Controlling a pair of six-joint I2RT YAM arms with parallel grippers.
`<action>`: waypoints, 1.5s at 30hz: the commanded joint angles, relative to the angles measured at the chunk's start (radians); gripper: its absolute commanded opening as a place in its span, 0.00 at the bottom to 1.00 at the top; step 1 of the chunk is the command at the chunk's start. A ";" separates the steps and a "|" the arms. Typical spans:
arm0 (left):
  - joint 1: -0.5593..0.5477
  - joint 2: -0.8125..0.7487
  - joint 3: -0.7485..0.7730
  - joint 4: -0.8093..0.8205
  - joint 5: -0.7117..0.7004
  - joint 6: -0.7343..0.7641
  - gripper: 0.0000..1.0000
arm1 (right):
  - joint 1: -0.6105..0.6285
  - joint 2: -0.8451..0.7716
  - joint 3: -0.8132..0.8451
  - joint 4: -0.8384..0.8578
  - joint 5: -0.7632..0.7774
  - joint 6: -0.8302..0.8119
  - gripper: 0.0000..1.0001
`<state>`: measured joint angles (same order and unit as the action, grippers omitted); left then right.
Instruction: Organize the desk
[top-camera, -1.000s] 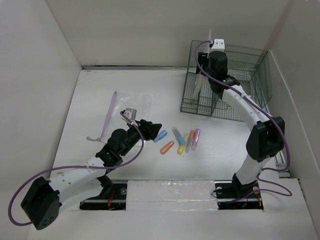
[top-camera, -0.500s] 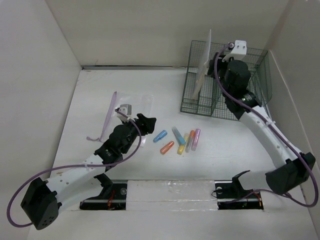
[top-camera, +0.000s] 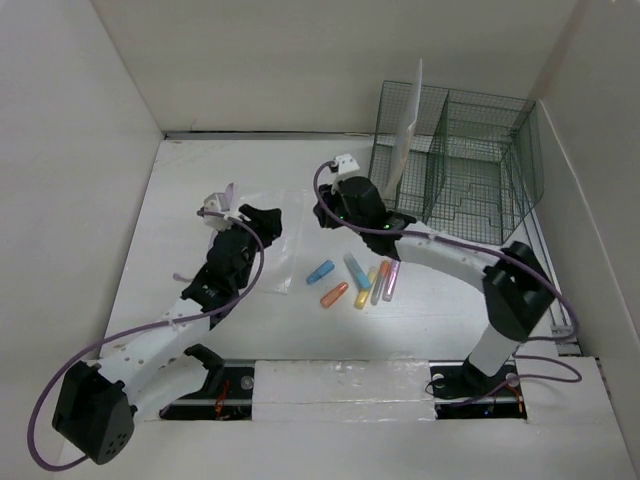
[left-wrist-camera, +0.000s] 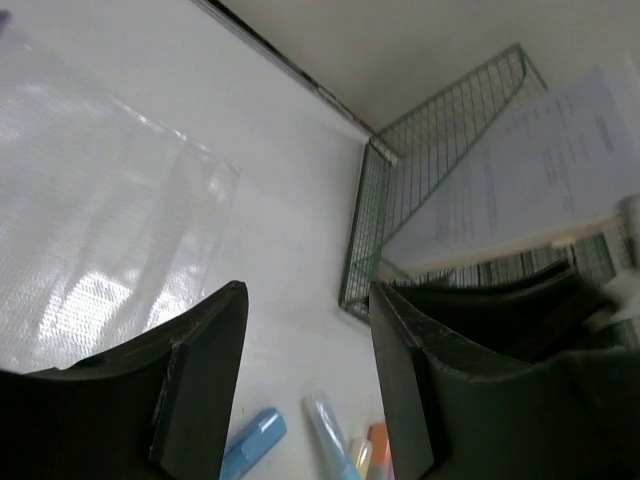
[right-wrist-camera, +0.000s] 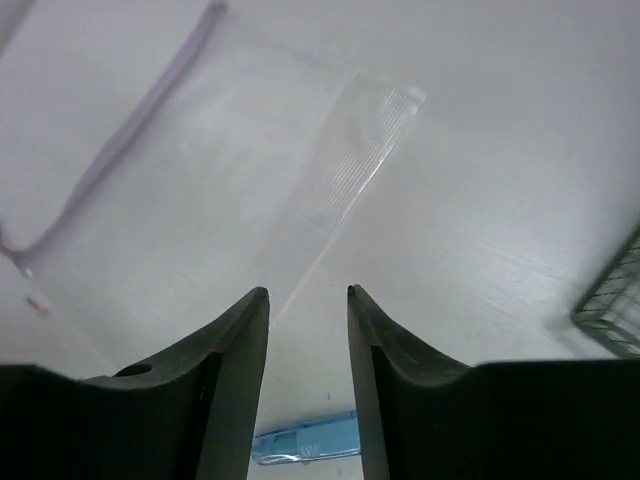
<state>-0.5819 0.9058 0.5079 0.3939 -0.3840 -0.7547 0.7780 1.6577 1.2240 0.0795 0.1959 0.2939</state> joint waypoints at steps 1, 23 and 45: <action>0.121 -0.013 -0.006 0.100 0.055 -0.078 0.47 | 0.007 0.124 0.040 0.118 -0.145 0.062 0.44; 0.585 0.342 -0.055 0.164 0.411 -0.175 0.50 | -0.002 0.498 0.154 0.198 -0.188 0.292 0.57; 0.745 0.570 -0.020 0.203 0.430 -0.219 0.52 | -0.002 0.534 0.178 0.203 -0.240 0.314 0.54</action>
<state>0.1539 1.4651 0.4652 0.5625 0.0338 -0.9920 0.7788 2.1612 1.3670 0.2630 -0.0002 0.5922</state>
